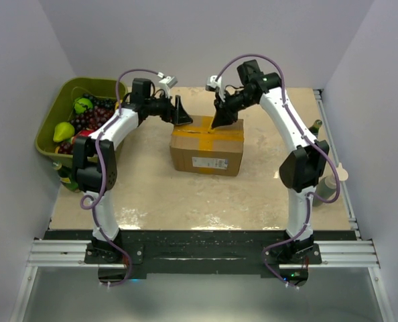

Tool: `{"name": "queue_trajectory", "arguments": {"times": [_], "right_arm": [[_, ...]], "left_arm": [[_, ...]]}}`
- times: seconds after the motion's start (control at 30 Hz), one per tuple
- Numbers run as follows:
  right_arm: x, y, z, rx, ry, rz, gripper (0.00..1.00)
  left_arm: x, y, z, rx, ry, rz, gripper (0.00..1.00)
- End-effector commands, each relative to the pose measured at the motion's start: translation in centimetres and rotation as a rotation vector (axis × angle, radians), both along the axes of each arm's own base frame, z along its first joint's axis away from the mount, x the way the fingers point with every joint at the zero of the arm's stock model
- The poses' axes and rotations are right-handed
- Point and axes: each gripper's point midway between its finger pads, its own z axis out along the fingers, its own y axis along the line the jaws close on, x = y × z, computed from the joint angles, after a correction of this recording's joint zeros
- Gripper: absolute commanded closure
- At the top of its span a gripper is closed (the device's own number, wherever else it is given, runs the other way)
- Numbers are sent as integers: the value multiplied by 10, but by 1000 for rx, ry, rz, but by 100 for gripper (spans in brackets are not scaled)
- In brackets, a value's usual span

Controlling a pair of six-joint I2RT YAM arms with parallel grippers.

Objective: Unpack the express box

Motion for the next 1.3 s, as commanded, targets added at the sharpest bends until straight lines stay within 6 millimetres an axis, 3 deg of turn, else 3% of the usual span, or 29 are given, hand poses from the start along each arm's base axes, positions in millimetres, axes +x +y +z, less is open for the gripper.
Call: {"name": "queue_trajectory", "arguments": {"times": [0.0,0.6,0.93,1.27], "right_arm": [[1,-30,15,-56,-30,-61,100],[3,-56,36,-61,-31,-126,100],[-5,-73,33,-117,-31,-114,100],[2,-93,33,-142,-49,-142,100]], "left_arm": [[-9,24,-60,170,83,34,20],[-5,32,-72,231,45,26,21],[-4,34,-71,242,25,25,21],[-4,37,-74,254,18,26,21]]}}
